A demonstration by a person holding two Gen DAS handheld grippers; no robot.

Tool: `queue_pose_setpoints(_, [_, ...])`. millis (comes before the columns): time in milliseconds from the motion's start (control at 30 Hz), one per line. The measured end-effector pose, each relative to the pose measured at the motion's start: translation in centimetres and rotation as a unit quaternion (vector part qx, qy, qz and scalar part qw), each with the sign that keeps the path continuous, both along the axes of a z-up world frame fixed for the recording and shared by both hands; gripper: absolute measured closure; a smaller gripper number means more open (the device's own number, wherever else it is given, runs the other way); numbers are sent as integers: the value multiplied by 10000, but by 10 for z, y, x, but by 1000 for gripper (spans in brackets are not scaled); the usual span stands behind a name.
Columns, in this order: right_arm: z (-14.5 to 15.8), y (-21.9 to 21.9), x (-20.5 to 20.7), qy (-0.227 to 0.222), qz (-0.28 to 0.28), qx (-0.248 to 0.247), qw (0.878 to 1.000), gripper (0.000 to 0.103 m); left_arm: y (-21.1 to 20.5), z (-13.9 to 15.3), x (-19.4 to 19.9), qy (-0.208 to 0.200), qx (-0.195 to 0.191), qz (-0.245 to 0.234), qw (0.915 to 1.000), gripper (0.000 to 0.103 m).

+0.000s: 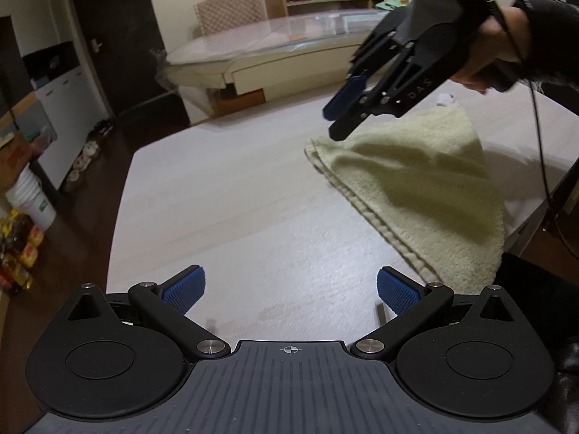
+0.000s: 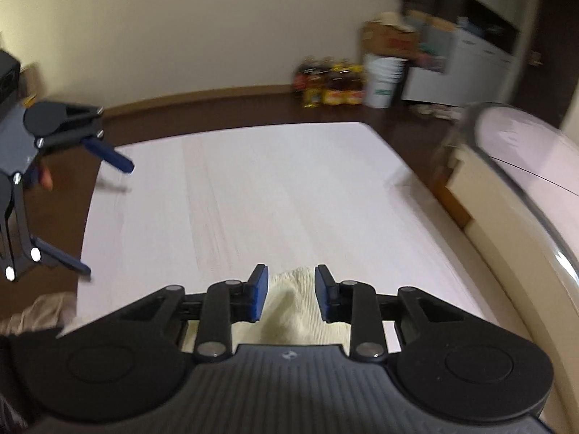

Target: Fold towel

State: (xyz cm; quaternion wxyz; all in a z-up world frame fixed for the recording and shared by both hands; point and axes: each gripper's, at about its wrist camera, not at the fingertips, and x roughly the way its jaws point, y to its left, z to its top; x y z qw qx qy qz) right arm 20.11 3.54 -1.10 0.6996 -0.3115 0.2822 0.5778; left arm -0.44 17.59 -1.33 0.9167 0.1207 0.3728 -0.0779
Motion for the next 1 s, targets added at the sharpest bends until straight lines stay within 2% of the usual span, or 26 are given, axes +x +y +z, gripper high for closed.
queue_pose_setpoints(200, [-15, 23, 24, 71, 736, -357, 9966, 72, 0, -3, 1, 71, -21, 67, 10000, 0])
queue_pose_setpoints(400, [-26, 30, 35, 312, 1130, -539, 9916, 73, -1, -6, 4, 124, -102, 122, 9998, 0])
queue_pose_setpoints(467, [-28, 28, 35, 410, 1237, -558, 9899, 84, -1, -6, 3, 126, -181, 67, 9997, 0])
queue_pose_setpoints(500, [-27, 28, 34, 450, 1296, -572, 9889, 85, -2, -5, 2, 132, -215, -5, 9997, 0])
queue_pose_setpoints(533, [-27, 27, 33, 440, 1319, -580, 9886, 92, -2, -5, 0, 138, -249, -77, 9996, 0])
queue_pose_setpoints(567, [-25, 27, 32, 419, 1321, -572, 9887, 94, -2, -4, -2, 147, -285, -190, 9993, 0])
queue_pose_setpoints(733, [-6, 10, 17, 377, 1300, -395, 9900, 95, -1, 3, -18, 139, -408, -1098, 9930, 0])
queue_pose_setpoints(833, [13, -5, 6, 349, 1228, -137, 9917, 95, -5, 7, -28, 144, -349, -1527, 9875, 0])
queue_pose_setpoints(1000, [51, -45, -23, 238, 986, 335, 9943, 95, -20, 2, -44, -9, -199, -1877, 9820, 0])
